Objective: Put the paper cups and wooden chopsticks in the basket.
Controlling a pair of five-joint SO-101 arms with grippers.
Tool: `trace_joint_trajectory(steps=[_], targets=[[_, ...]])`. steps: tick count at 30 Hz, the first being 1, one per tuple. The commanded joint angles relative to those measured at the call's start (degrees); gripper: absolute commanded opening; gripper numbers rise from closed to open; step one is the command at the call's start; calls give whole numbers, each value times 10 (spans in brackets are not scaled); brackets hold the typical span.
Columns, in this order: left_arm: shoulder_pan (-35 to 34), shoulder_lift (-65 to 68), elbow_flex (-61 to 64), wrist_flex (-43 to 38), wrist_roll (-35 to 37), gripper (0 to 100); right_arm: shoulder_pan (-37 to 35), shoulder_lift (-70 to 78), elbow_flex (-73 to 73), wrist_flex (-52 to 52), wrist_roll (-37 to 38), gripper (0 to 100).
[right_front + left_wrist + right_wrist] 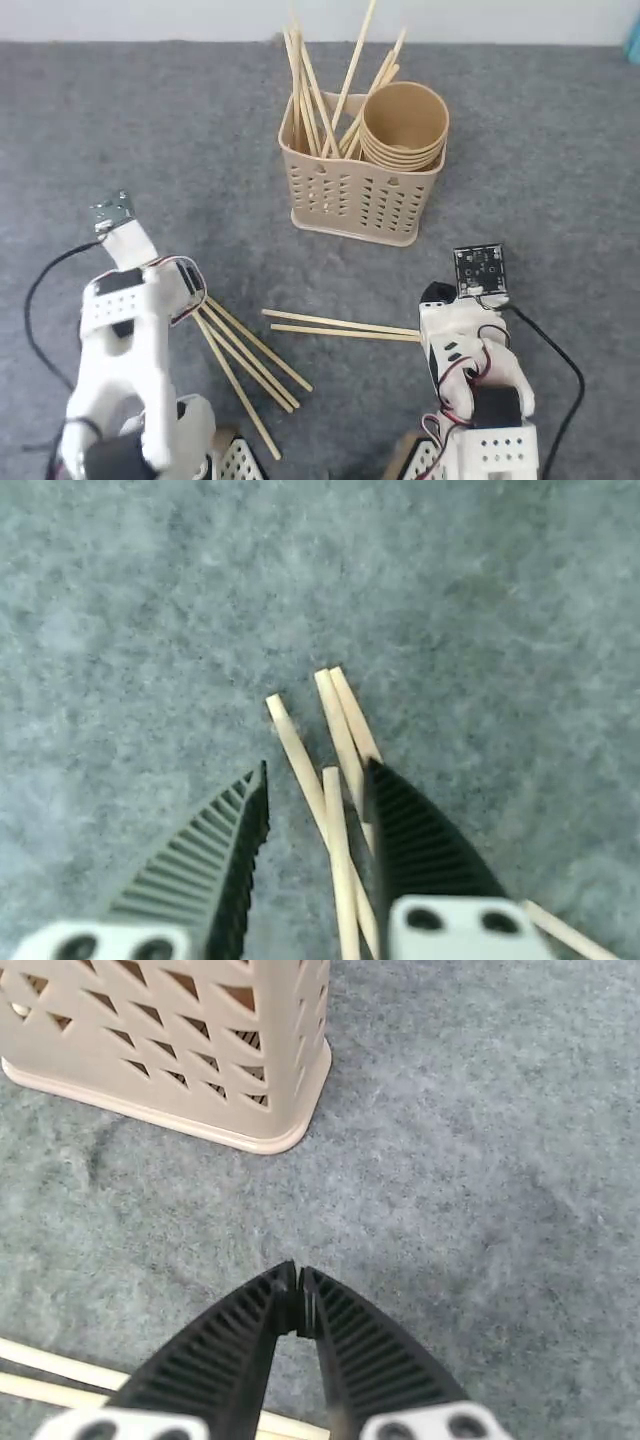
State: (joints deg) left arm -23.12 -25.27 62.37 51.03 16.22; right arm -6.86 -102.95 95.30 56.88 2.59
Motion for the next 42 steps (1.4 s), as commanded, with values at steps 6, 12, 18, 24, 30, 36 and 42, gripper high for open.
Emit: trace_joint_trajectory(steps=[6, 12, 18, 24, 30, 36, 42], targets=[[10, 173, -102, -11, 35, 229, -6, -7, 11, 3, 8, 8], [10, 187, -114, -12, 35, 42, -7, -7, 11, 3, 26, 8], [11, 185, -116, -11, 33, 13, -7, -7, 11, 3, 29, 8], [53, 116, -115, -11, 35, 13, -7, -7, 11, 3, 29, 8], [99, -19, -115, -13, 73, 13, -7, -7, 11, 3, 29, 8], [125, -181, -109, -14, 85, 13, -6, -7, 11, 3, 30, 8], [121, -320, -91, -73, 84, 13, -6, -7, 11, 3, 30, 8]])
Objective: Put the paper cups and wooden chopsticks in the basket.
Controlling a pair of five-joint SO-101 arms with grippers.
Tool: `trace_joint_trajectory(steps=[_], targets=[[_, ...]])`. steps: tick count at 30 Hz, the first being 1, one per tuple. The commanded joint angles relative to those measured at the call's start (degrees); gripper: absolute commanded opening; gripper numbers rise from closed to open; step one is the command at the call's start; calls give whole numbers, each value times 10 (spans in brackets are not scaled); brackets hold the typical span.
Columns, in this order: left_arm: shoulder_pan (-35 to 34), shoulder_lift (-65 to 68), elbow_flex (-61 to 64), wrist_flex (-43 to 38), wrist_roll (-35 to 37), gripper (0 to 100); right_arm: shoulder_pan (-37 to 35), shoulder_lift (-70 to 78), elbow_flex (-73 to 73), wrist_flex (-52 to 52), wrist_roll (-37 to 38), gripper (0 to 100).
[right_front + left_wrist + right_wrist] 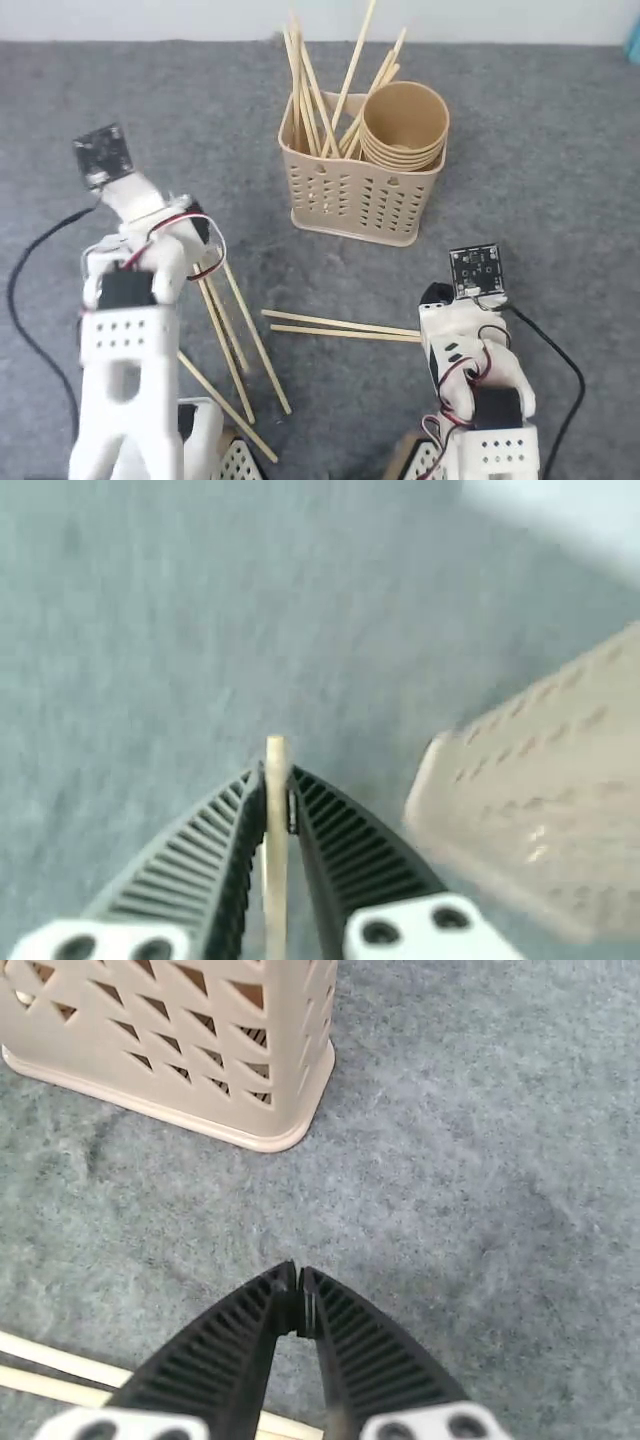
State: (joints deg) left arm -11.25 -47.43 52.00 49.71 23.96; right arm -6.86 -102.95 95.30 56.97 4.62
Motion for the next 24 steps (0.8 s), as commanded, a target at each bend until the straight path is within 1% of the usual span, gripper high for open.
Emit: trace_joint_trajectory(steps=[1, 8, 10, 13, 15, 17, 21, 24], targets=[[2, -122, 25, -84, 6, 13, -6, -7, 11, 2, 10, 8], [5, -330, 141, -283, 4, 13, -6, -6, 11, 2, 10, 8], [8, -387, 170, -361, 4, 13, -6, -6, 11, 2, 10, 8], [34, -454, 198, -502, 4, 13, -6, -5, 11, 2, 10, 8], [54, -479, 200, -567, 4, 13, -6, -4, 11, 2, 10, 8], [78, -485, 193, -589, 4, 13, -6, -3, 11, 2, 10, 8], [141, -467, 142, -551, 4, 13, -6, -2, 11, 2, 9, 8], [179, -403, 80, -550, 4, 13, -6, -2, 12, 3, 8, 8]])
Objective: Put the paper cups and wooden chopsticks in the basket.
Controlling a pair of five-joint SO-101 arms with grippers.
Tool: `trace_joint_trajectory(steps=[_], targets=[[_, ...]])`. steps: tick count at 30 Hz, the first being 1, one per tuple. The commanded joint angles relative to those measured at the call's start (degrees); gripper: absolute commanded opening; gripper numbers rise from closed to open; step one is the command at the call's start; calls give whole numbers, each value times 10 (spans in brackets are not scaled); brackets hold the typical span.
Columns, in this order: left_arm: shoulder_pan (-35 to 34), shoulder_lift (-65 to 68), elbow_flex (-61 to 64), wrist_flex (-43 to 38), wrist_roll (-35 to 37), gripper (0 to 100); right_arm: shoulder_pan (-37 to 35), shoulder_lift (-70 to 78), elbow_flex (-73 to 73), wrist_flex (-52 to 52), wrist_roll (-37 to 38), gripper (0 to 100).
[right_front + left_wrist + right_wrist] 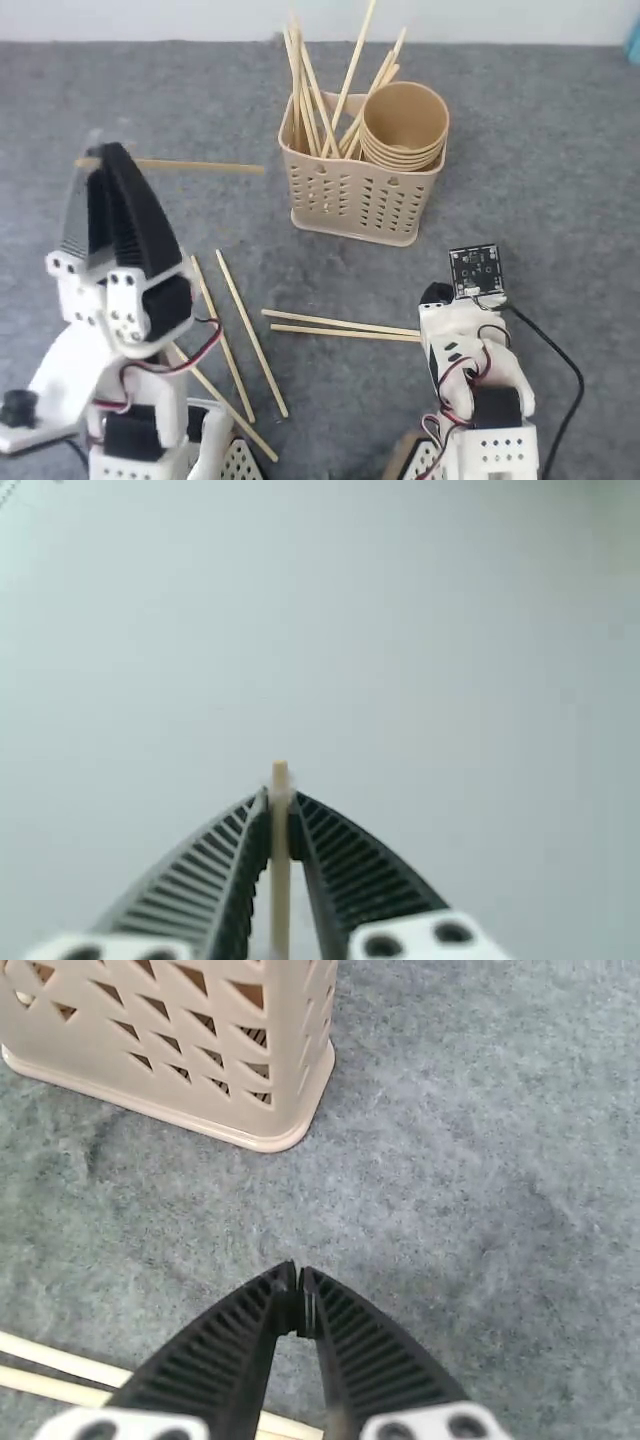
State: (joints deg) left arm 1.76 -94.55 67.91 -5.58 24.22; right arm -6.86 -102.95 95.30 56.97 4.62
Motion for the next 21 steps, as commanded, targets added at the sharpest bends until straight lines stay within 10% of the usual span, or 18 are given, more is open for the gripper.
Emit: trace_joint_trajectory(steps=[1, 21], targets=[[56, 100, -106, 3, 1, 13, -6, -2, 12, 3, 8, 8], [-21, 583, -331, -34, 1, 13, -7, -7, 12, 16, 11, 8]])
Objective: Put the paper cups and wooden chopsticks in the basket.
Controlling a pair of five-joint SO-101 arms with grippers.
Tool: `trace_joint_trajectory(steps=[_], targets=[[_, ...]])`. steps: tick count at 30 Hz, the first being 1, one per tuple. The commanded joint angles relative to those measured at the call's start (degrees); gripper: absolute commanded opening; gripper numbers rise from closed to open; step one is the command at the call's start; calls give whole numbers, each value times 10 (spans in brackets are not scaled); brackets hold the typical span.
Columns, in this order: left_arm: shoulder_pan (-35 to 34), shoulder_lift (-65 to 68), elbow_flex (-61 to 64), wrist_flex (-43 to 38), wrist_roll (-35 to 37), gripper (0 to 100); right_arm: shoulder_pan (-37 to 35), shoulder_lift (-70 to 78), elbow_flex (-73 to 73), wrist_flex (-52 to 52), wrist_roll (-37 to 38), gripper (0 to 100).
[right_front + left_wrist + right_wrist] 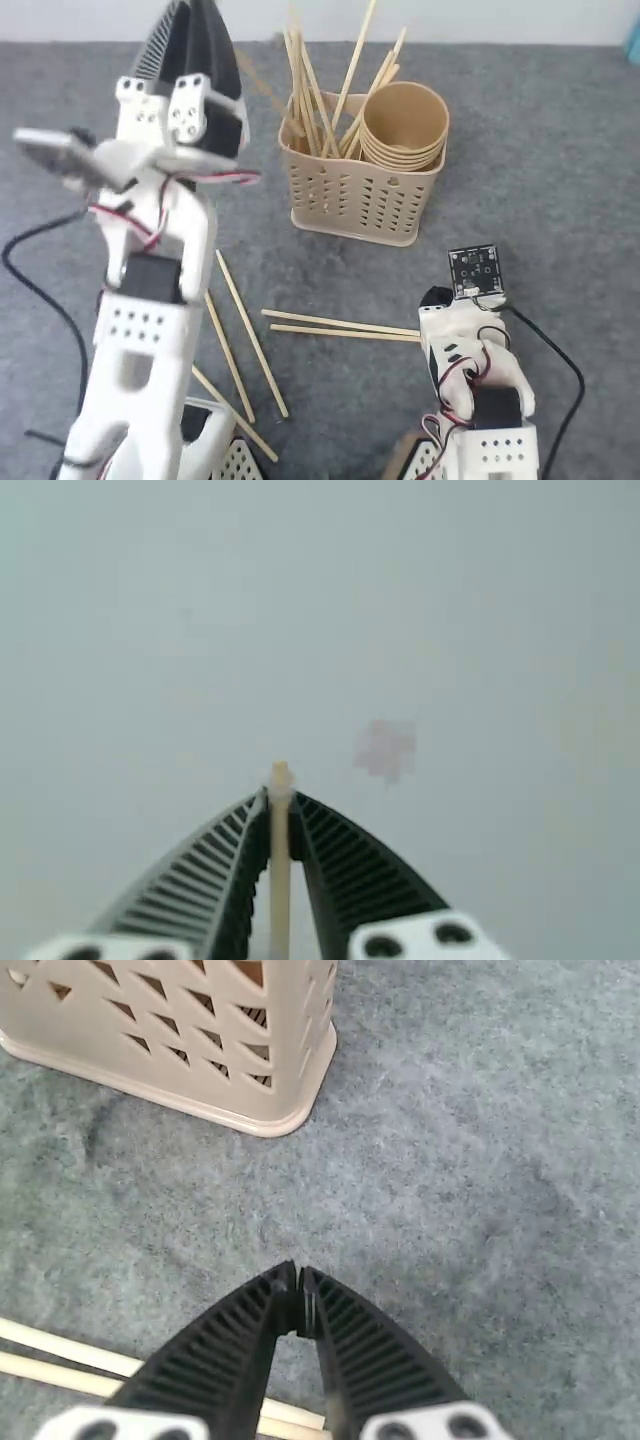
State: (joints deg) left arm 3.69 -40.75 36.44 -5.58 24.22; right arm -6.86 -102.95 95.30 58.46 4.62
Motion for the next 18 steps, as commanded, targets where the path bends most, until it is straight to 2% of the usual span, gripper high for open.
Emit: trace_joint_trajectory(steps=[1, 4, 8, 15, 18], targets=[[-50, 56, -7, -55, 1, 13, -7, -7, 12, 1, 11, 8], [-69, 70, 24, -98, 1, 13, -7, -7, 12, 1, 11, 8], [-72, 70, 48, -95, 2, 38, -7, -7, 12, 1, 11, 8], [-50, 45, 49, 5, 4, 237, -7, -7, 12, 1, 11, 8], [-32, 11, 47, 44, 4, 265, -7, -7, 12, 1, 11, 8]])
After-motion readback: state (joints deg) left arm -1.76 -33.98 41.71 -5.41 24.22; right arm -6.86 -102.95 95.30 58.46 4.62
